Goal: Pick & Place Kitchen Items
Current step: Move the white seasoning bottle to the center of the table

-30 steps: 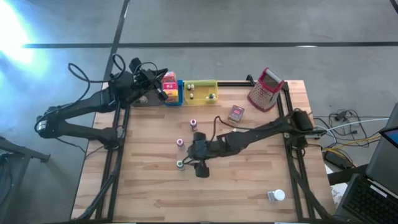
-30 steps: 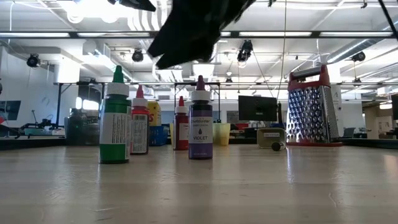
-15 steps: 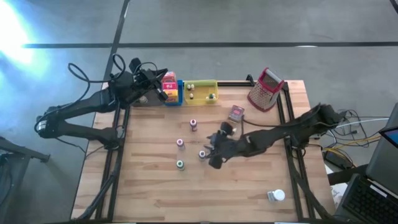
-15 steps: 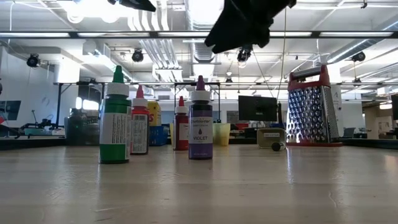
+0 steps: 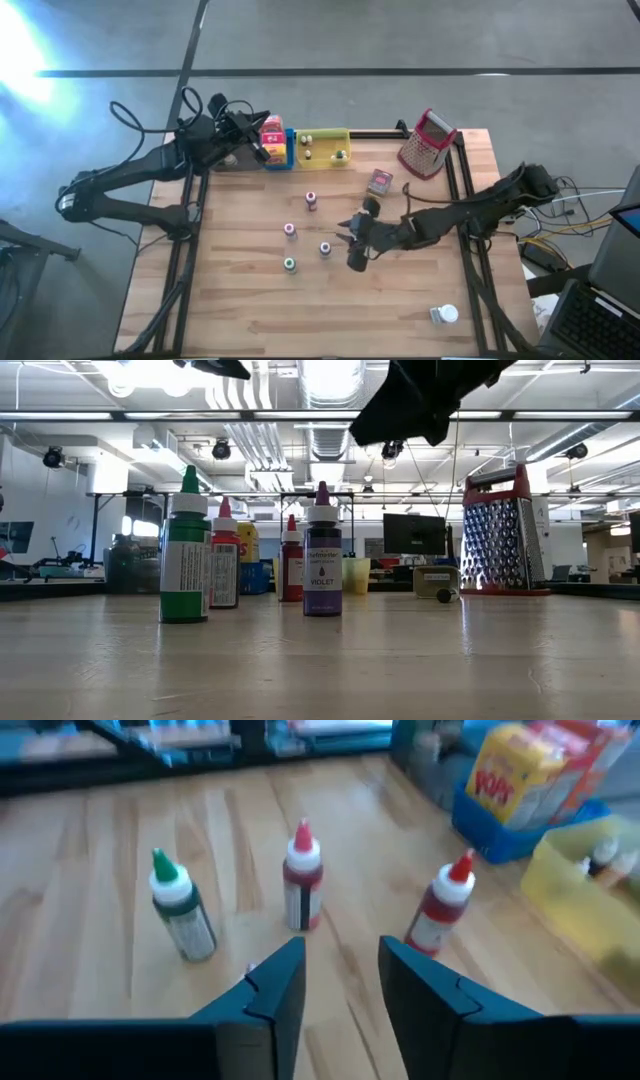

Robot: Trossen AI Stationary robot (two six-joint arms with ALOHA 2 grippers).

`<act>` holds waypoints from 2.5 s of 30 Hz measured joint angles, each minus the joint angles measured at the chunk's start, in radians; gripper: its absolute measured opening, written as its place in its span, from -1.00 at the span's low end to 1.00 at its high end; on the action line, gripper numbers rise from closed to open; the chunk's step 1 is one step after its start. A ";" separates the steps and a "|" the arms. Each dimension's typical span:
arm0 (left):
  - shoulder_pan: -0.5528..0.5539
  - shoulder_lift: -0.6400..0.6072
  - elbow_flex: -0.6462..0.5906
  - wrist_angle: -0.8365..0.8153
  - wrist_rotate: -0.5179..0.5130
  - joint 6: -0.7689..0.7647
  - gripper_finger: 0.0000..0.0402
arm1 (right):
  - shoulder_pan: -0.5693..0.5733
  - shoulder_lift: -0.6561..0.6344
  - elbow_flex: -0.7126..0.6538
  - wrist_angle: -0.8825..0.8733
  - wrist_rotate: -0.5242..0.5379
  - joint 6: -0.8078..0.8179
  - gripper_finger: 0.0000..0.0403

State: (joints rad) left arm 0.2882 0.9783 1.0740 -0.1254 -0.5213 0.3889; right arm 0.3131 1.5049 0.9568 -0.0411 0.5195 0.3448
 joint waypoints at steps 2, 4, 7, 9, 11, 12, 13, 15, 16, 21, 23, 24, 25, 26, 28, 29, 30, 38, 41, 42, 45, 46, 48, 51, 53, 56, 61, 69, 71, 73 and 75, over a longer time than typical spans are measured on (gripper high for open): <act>0.000 0.000 0.000 -0.007 0.000 0.000 -0.89 | 0.000 -0.018 -0.029 0.073 0.003 -0.026 -0.43; 0.000 0.000 0.000 -0.008 0.000 0.000 -0.89 | 0.001 -0.029 -0.056 0.126 0.000 -0.058 -0.47; 0.000 0.000 0.000 -0.010 0.000 0.000 -0.89 | 0.001 -0.032 -0.084 0.177 -0.008 -0.091 -0.53; 0.000 0.000 0.000 -0.013 0.000 0.000 -0.89 | -0.004 -0.035 -0.097 0.204 -0.008 -0.099 -0.57; 0.000 0.000 0.000 -0.014 0.000 0.000 -0.89 | -0.011 -0.039 -0.111 0.213 -0.008 -0.099 -0.61; 0.000 0.000 0.000 -0.014 0.000 0.000 -0.89 | -0.017 -0.038 -0.114 0.216 -0.008 -0.097 -0.63; 0.000 0.000 0.000 -0.016 0.000 0.000 -0.89 | -0.023 -0.034 -0.116 0.230 -0.009 -0.093 -0.65; 0.000 0.000 0.000 -0.019 0.000 0.000 -0.89 | -0.037 -0.033 -0.122 0.241 -0.037 -0.102 -0.69; 0.000 0.000 0.000 -0.019 0.000 0.000 -0.89 | -0.044 -0.033 -0.122 0.257 -0.063 -0.114 -0.70; 0.000 0.000 0.000 -0.022 0.000 0.000 -0.89 | -0.070 -0.033 -0.123 0.301 -0.159 -0.126 -0.76; 0.000 0.000 0.000 -0.025 0.000 0.000 -0.89 | -0.073 -0.032 -0.121 0.315 -0.183 -0.145 -0.77; 0.000 0.000 0.000 -0.026 0.000 0.000 -0.89 | -0.073 -0.032 -0.120 0.320 -0.186 -0.156 -0.76; 0.000 0.000 0.000 -0.026 0.000 0.000 -0.89 | -0.072 -0.032 -0.120 0.319 -0.188 -0.163 -0.76; 0.000 0.000 0.000 -0.026 0.000 0.000 -0.89 | -0.072 -0.032 -0.120 0.318 -0.189 -0.165 -0.75; 0.000 0.000 0.000 -0.026 0.000 0.000 -0.89 | -0.071 -0.032 -0.120 0.316 -0.191 -0.165 -0.72; 0.000 0.000 0.000 -0.026 0.000 0.000 -0.89 | -0.071 -0.031 -0.120 0.316 -0.191 -0.168 -0.71; 0.000 0.000 0.000 -0.026 0.000 0.000 -0.89 | -0.071 -0.031 -0.120 0.316 -0.191 -0.171 -0.70; 0.000 0.000 0.000 -0.026 0.000 0.000 -0.89 | -0.071 -0.030 -0.121 0.316 -0.190 -0.180 -0.59; 0.000 0.000 0.000 -0.026 0.000 0.000 -0.89 | -0.074 -0.030 -0.122 0.316 -0.189 -0.194 -0.57; 0.000 0.000 0.000 -0.026 0.000 0.000 -0.89 | -0.076 -0.030 -0.123 0.316 -0.189 -0.200 -0.56; 0.000 0.000 0.000 -0.026 0.000 0.000 -0.89 | -0.092 -0.030 -0.130 0.313 -0.189 -0.191 -0.55; 0.000 0.000 0.000 -0.026 0.000 0.000 -0.89 | -0.102 -0.030 -0.134 0.310 -0.188 -0.177 -0.56; 0.000 0.000 0.000 -0.026 0.000 0.000 -0.89 | -0.123 -0.030 -0.154 0.309 -0.188 -0.142 -0.60; 0.000 0.000 0.000 -0.026 0.000 0.000 -0.89 | -0.160 -0.030 -0.193 0.301 -0.188 -0.070 -0.67; 0.000 0.000 0.000 -0.026 0.000 0.000 -0.89 | -0.179 -0.039 -0.211 0.274 -0.187 -0.034 -0.72; 0.000 0.000 0.000 -0.026 0.000 0.000 -0.89 | -0.188 -0.068 -0.235 0.246 -0.184 0.000 -0.78; 0.000 0.000 0.000 -0.026 0.000 0.000 -0.89 | -0.177 -0.152 -0.276 0.186 -0.184 0.014 -0.85; 0.000 0.000 0.000 -0.026 0.000 0.000 -0.89 | -0.177 -0.336 -0.399 0.129 -0.068 0.047 -0.83; 0.000 0.000 0.000 -0.027 0.000 0.000 -0.89 | -0.177 -0.380 -0.433 0.124 -0.003 0.072 -0.81; 0.000 0.000 0.000 -0.029 0.000 0.000 -0.89 | -0.181 -0.411 -0.458 0.132 0.060 0.144 -0.79; 0.000 0.000 0.000 -0.030 0.000 0.000 -0.89 | -0.200 -0.432 -0.467 0.125 0.109 0.248 -0.76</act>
State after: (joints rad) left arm 0.2882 0.9779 1.0744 -0.1550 -0.5213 0.3889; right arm 0.1126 1.0729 0.4903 0.0837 0.6285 0.5930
